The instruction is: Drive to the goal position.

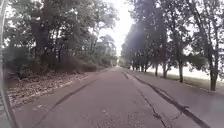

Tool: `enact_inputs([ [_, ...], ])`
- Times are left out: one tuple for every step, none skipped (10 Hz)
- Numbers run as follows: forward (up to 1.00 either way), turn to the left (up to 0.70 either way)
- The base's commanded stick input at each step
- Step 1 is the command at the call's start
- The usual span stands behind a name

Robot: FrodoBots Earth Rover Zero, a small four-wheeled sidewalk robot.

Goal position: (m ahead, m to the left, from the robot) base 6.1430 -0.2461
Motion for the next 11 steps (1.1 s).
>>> enact_inputs([
  [0.07,0.00],
  [0.07,0.00],
  [0.07,0.00],
  [0.07,0.00],
  [0.07,0.00],
  [0.07,0.00],
  [0.07,0.00],
  [0.07,0.00],
  [0.07,0.00],
  [0.07,0.00],
  [0.07,0.00],
])
